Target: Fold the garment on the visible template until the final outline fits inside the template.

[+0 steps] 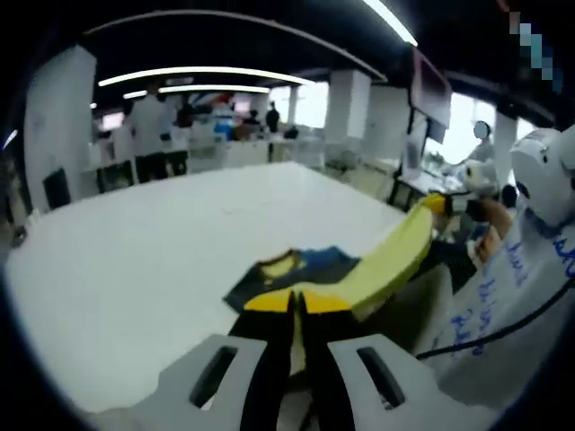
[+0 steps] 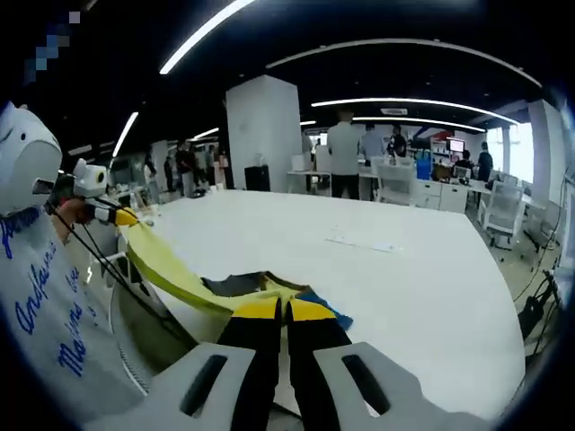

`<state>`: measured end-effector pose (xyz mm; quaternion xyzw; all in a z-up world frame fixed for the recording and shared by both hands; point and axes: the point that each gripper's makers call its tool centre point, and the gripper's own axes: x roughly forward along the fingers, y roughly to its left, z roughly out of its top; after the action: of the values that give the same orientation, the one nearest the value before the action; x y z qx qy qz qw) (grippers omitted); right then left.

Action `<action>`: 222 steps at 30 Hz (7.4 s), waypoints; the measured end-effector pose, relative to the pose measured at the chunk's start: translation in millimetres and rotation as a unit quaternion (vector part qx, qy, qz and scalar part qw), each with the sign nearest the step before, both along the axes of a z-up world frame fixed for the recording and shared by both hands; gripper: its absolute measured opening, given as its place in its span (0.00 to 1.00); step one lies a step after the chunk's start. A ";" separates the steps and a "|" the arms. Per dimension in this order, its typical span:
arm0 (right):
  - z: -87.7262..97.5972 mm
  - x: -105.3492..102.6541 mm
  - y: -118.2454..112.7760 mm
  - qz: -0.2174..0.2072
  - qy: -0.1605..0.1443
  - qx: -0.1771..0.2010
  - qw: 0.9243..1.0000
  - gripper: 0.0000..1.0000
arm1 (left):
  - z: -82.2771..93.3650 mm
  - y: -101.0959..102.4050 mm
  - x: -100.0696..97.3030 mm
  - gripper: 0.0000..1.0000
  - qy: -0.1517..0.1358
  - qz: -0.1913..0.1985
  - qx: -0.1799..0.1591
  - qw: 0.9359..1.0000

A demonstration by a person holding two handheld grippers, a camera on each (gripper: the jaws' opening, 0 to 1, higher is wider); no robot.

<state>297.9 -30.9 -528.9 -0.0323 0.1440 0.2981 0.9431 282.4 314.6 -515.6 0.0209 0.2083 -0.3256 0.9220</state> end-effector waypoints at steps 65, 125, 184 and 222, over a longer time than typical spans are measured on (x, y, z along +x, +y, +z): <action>-98.6 91.8 16.2 -0.006 0.079 -0.079 0.994 0.03 | -110.5 24.9 115.0 0.00 0.084 0.028 0.035 0.995; -208.2 190.4 16.9 -0.040 0.137 -0.100 0.985 0.03 | -228.8 30.1 203.9 0.00 0.182 0.094 0.014 0.979; -247.9 202.6 14.5 -0.060 0.177 -0.084 0.979 0.03 | -259.9 28.5 214.0 0.01 0.195 0.100 0.034 0.975; -190.2 190.5 28.5 -0.028 0.134 -0.047 0.989 0.32 | -186.6 -4.8 193.7 0.31 0.118 0.013 0.097 0.988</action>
<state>488.4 -2.4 -719.1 -0.0321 0.2841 0.2659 0.9206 476.1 309.9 -702.2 0.0686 0.3466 -0.2917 0.8889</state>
